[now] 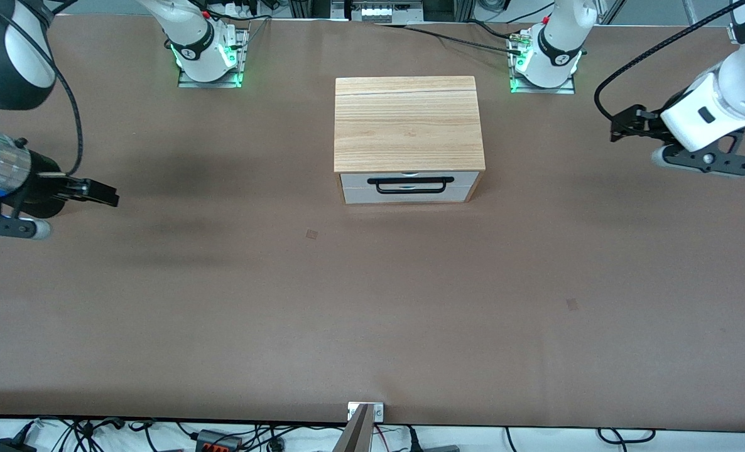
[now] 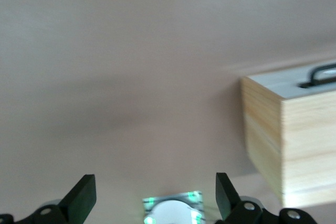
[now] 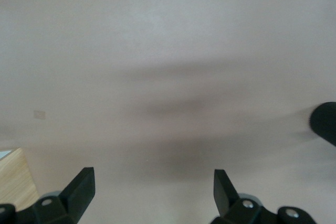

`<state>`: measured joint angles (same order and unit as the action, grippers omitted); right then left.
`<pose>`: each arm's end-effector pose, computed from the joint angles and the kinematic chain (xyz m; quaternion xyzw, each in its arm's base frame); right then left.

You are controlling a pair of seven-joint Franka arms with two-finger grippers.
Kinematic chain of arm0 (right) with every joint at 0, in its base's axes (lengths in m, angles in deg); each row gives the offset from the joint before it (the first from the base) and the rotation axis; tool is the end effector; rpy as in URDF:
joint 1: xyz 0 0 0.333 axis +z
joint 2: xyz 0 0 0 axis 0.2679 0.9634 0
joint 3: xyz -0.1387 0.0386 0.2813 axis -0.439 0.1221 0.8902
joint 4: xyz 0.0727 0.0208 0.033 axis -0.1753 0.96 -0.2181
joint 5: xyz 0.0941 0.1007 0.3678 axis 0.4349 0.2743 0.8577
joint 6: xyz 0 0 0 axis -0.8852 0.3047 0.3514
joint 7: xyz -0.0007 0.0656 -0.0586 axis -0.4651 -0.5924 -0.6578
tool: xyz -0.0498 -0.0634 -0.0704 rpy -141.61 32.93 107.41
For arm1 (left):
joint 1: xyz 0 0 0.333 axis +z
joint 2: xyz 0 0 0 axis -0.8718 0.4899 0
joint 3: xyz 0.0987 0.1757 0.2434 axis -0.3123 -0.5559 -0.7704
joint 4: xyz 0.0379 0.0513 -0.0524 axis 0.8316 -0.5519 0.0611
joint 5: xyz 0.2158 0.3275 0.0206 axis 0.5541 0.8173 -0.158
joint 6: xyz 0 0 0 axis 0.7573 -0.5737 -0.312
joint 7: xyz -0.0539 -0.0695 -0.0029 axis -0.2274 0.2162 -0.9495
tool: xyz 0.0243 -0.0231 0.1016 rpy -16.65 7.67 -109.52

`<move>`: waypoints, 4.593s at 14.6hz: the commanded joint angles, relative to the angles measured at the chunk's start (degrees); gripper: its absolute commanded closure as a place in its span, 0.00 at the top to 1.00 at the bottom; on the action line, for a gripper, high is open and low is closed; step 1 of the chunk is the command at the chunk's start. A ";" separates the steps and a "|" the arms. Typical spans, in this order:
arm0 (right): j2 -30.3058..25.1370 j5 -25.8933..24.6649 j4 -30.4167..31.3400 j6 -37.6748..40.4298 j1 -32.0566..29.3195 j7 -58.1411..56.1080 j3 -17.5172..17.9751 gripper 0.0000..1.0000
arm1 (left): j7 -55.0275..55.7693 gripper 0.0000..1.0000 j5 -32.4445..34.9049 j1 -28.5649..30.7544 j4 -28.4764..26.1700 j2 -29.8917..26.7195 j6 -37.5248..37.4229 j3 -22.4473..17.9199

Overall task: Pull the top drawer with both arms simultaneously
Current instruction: 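Move both grippers toward the black drawer handle from either end, then close the left and right grippers on the ends of the black handle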

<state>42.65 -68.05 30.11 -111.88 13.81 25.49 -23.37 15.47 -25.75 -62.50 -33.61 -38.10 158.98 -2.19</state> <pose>0.6269 0.0320 0.5234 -0.9960 0.0532 0.0720 0.0056 0.5367 -0.0557 0.5721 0.9888 -0.0770 -0.1238 0.0321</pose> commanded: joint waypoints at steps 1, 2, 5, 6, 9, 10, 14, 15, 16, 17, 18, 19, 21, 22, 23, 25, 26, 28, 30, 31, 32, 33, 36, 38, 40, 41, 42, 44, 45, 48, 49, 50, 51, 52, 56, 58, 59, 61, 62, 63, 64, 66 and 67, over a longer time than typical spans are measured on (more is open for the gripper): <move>1.23 4.29 0.16 -0.20 0.50 1.82 -0.13 1.00 | -2.98 1.00 -6.82 0.95 2.45 4.10 -3.31 0.30; 1.85 5.00 0.16 -0.55 0.50 2.44 -0.13 1.00 | -5.00 1.00 -9.63 1.30 2.19 5.68 -3.48 0.21; 5.88 12.09 0.16 -2.74 1.64 2.53 -0.13 1.00 | -11.59 1.00 -24.01 6.64 -0.44 10.26 -3.31 0.21; 7.55 17.26 0.16 -5.53 1.64 2.44 -0.13 1.00 | -11.69 1.00 -30.95 8.76 -2.54 12.10 -3.13 0.13; 11.95 28.27 0.25 -15.47 3.22 1.75 -0.13 1.00 | -18.07 1.00 -45.12 10.71 -9.74 15.80 0.89 0.13; 13.88 33.61 0.25 -18.10 3.92 1.22 -0.04 1.00 | -21.85 1.00 -49.08 10.71 -12.64 16.33 3.26 0.13; 19.07 55.33 0.25 -24.27 8.14 -9.03 0.31 1.00 | -36.27 1.00 -66.49 9.22 -19.78 21.77 5.48 0.39; 20.56 60.33 0.17 -24.46 9.28 -12.29 0.31 1.00 | -39.26 1.00 -69.74 8.26 -20.75 23.26 5.57 0.39; 21.45 65.95 0.25 -24.63 10.42 -15.37 0.40 1.00 | -42.86 1.00 -73.08 7.29 -21.54 24.84 6.18 0.39; 22.15 70.97 0.43 -26.20 12.26 -19.05 0.31 1.00 | -46.72 1.00 -75.90 6.15 -22.42 26.25 7.14 0.39; 22.85 73.97 0.78 -28.04 13.24 -22.48 0.31 1.00 | -49.55 1.00 -78.45 4.57 -22.86 27.40 7.76 0.39; 23.82 76.18 0.78 -28.93 15.07 -25.39 0.31 1.00 | -50.71 1.00 -80.65 3.60 -23.91 28.02 7.94 0.39; 24.70 80.58 2.26 -30.17 17.37 -30.40 0.31 1.00 | -50.81 1.00 -85.13 0.88 -25.84 28.11 8.03 0.39; 24.88 83.21 3.93 -30.17 17.99 -33.82 0.40 1.00 | -51.07 1.00 -86.64 -0.18 -26.46 28.11 8.46 0.39; 24.80 85.58 5.86 -30.26 18.69 -36.99 0.40 1.00 | -52.46 1.00 -87.35 -1.32 -26.99 28.11 9.95 0.39; 24.44 89.55 8.94 -30.26 20.45 -43.06 0.40 1.00 | -55.28 1.00 -89.45 -3.08 -27.78 28.20 11.63 0.39; 24.27 89.74 10.17 -30.00 20.97 -44.30 0.40 1.00 | -55.29 1.00 -89.64 -3.44 -28.13 28.20 11.63 0.39; 21.91 89.74 14.03 -29.47 21.15 -47.02 0.92 1.00 | -56.86 1.00 -89.64 -3.44 -29.01 28.99 11.55 0.39; 21.80 89.83 15.11 -29.47 21.16 -50.02 2.42 1.00 | -59.50 1.00 -89.64 -3.44 -29.28 30.39 11.46 0.39; 22.24 89.83 15.02 -29.47 21.24 -51.42 2.68 1.00 | -60.64 1.00 -89.64 -3.53 -29.37 31.00 11.46 0.39; 22.68 89.83 15.19 -29.38 21.68 -53.35 3.21 1.00 | -60.74 0.98 -89.73 -3.79 -29.37 31.53 11.46 0.56; 22.86 89.83 15.89 -29.38 21.86 -55.20 3.65 1.00 | -60.83 0.94 -89.82 -3.88 -29.37 31.63 11.63 1.35; 23.12 90.00 15.90 -29.29 21.86 -55.74 4.44 1.00 | -60.65 0.73 -90.08 -3.97 -29.54 31.98 11.63 1.53; 23.65 90.00 15.90 -26.50 21.95 -55.83 4.53 1.00 | -60.30 0.57 -90.17 -4.06 -29.46 32.77 11.72 1.53; 23.74 90.00 15.64 -23.59 21.68 -55.92 4.53 0.96 | -60.04 0.44 -90.08 -4.06 -29.37 32.94 11.72 1.53; 23.91 90.00 15.55 -23.41 21.60 -56.00 4.53 0.95 | -59.95 0.40 -90.08 -4.06 -29.37 32.94 11.72 1.53; 24.44 90.09 15.28 -23.32 21.77 -57.57 4.53 0.93 | -59.95 0.33 -90.08 -3.79 -29.37 33.03 11.72 1.44; 25.67 90.26 15.28 -23.32 21.77 -60.13 4.53 0.90 | -59.86 0.23 -90.08 -3.53 -29.19 33.73 11.72 1.44; 26.02 91.83 15.19 -23.32 21.77 -60.40 4.53 0.87 | -59.86 0.22 -90.08 -3.62 -29.11 33.82 11.72 1.44; 26.99 93.34 15.28 -22.71 21.95 -63.03 4.53 0.65 | -59.86 0.18 -90.08 -3.62 -28.75 34.53 11.72 1.44; 27.25 93.34 15.19 -22.27 22.03 -63.04 4.62 0.58 | -59.86 0.16 -90.08 -3.53 -28.75 34.53 11.72 1.44; 27.43 93.43 15.19 -22.17 22.03 -63.04 4.62 0.51 | -59.86 0.12 -90.08 -3.53 -28.75 34.53 11.72 1.44; 27.43 93.43 15.19 -22.17 22.03 -62.78 5.05 0.51 | -59.86 0.11 -90.08 -3.44 -28.75 34.61 11.72 1.36; 27.52 93.43 15.19 -22.17 22.03 -62.34 5.23 0.51 | -59.86 0.11 -90.08 -3.44 -28.75 34.70 11.72 1.36; 27.43 93.78 15.54 -21.91 22.21 -61.28 6.20 0.48 | -59.60 0.07 -90.08 -3.35 -28.84 35.32 11.63 1.36; 27.43 93.69 16.07 -19.38 21.95 -61.19 6.20 0.41 | -59.60 0.07 -89.99 -3.44 -28.84 35.67 11.63 1.36; 27.43 93.61 16.07 -19.01 21.77 -61.28 6.20 0.41 | -59.60 0.07 -89.99 -3.44 -28.84 35.76 11.63 1.36; 27.52 93.60 16.07 -18.92 21.77 -61.28 6.11 0.40 | -59.60 0.06 -89.99 -3.53 -28.84 35.76 11.63 1.36; 27.69 93.52 16.16 -18.83 21.77 -61.19 6.11 0.35 | -59.60 0.06 -89.99 -3.53 -28.84 35.76 11.63 1.36; 27.69 93.52 16.25 -18.83 21.68 -61.10 6.11 0.35 | -59.60 0.06 -89.99 -3.53 -28.84 35.76 11.63 1.36; 27.69 93.43 16.42 -18.83 21.60 -61.02 6.11 0.35 | -59.60 0.06 -89.99 -3.53 -28.84 35.76 11.63 1.36; 27.69 93.08 16.60 -18.75 21.68 -60.84 6.11 0.35 | -59.60 0.05 -89.99 -3.53 -28.75 35.76 11.63 1.36; 27.69 92.82 16.60 -18.75 21.60 -60.23 6.11 0.34 | -59.60 0.05 -89.99 -3.53 -28.75 35.76 11.63 1.36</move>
<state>71.12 24.62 45.83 -131.85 35.87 -35.67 -17.70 -44.67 -115.19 -65.79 -62.21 -3.87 170.20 -0.93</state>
